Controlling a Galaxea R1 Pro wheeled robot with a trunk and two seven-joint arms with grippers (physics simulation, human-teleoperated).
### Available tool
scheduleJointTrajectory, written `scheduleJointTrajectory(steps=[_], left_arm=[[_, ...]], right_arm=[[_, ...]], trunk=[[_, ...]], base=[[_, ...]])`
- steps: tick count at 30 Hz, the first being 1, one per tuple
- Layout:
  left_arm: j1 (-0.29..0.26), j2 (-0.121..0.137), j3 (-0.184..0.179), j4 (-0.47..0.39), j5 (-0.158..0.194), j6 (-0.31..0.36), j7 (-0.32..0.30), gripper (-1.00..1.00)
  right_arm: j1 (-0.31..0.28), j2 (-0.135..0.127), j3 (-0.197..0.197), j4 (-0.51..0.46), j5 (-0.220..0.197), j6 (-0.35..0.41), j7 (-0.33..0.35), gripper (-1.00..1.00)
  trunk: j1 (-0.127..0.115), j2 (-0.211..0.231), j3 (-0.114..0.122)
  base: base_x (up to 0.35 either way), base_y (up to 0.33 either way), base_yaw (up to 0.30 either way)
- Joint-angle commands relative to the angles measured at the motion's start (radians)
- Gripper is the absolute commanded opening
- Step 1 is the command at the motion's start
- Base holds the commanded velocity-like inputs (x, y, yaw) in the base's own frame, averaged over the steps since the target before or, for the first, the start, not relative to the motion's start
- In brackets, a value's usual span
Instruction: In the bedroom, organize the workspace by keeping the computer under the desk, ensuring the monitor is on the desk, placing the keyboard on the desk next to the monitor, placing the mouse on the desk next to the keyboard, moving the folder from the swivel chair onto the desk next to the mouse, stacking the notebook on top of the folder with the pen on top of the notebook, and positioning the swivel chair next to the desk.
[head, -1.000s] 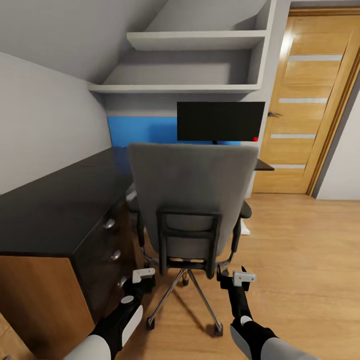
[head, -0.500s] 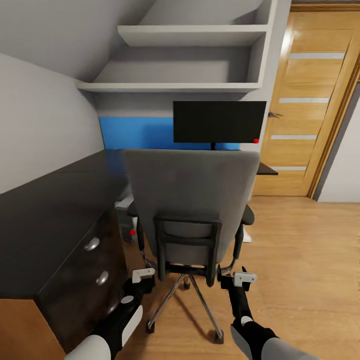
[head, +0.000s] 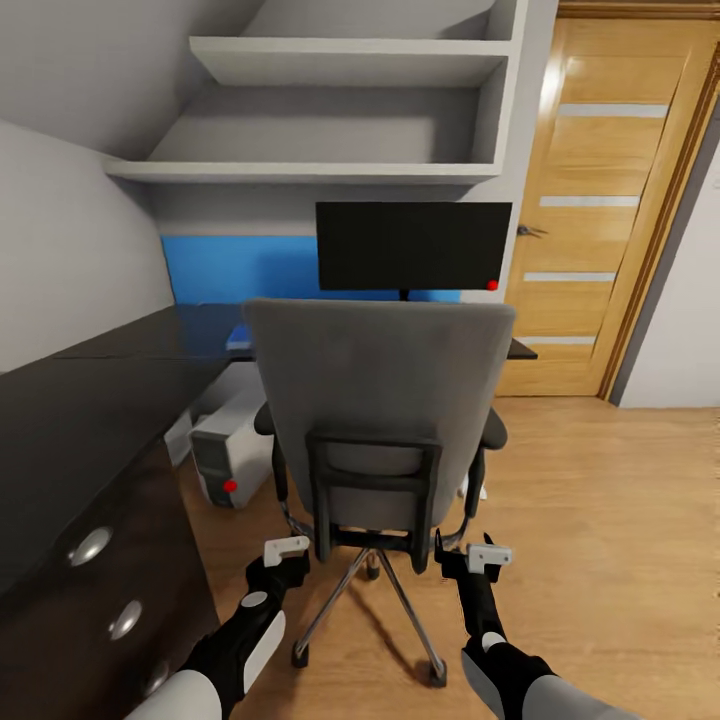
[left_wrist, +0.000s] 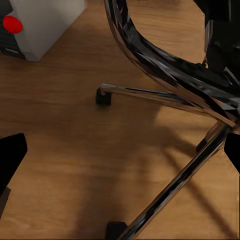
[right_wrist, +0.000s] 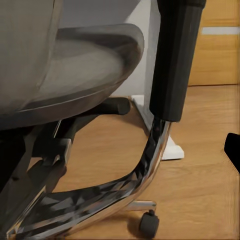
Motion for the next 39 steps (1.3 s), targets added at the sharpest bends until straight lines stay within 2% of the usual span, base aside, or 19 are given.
scheduleJointTrajectory(steps=[1,15,23,39], left_arm=[[-0.001,0.000,-0.012,-0.001,0.009,-0.005,0.003,1.00],[-0.001,0.000,-0.012,-0.001,0.009,-0.005,0.003,1.00],[-0.001,0.000,-0.012,-0.001,0.009,-0.005,0.003,1.00],[-0.001,-0.004,-0.013,0.004,0.009,-0.005,0.002,1.00]], right_arm=[[-0.001,0.000,0.009,0.001,-0.006,-0.002,-0.005,1.00],[-0.001,0.001,0.009,0.001,-0.007,-0.002,-0.005,1.00],[-0.001,0.001,0.009,0.001,-0.007,-0.002,-0.005,1.00],[-0.001,0.001,0.009,0.001,-0.007,-0.002,-0.005,1.00]], trunk=[[0.000,0.000,-0.001],[0.000,0.000,0.000],[0.000,0.000,-0.002],[0.000,0.000,-0.006]], base=[[0.251,-0.212,-0.074],[0.250,-0.181,-0.003],[0.237,-0.119,0.123],[0.131,-0.103,0.054]])
